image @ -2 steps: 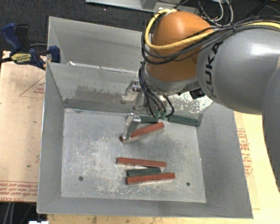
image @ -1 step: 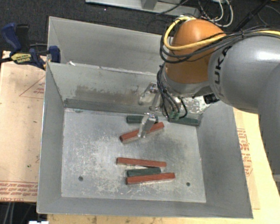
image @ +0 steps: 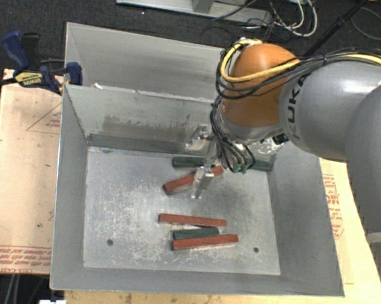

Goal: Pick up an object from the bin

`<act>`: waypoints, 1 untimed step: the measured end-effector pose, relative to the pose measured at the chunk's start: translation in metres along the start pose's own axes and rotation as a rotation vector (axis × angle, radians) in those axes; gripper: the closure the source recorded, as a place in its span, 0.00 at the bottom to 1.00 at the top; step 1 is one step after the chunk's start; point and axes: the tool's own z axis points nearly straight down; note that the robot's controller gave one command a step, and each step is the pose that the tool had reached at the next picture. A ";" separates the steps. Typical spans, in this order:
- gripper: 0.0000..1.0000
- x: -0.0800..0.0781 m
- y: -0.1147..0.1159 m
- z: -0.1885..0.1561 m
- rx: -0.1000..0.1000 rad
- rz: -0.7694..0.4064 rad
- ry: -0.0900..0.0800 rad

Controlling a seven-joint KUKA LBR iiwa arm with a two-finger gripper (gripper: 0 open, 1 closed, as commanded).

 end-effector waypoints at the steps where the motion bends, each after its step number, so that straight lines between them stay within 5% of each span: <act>1: 0.00 -0.008 -0.007 0.039 -0.002 0.169 -0.007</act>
Offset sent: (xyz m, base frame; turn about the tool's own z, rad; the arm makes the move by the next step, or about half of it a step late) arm 0.0039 -0.0199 -0.0508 0.0500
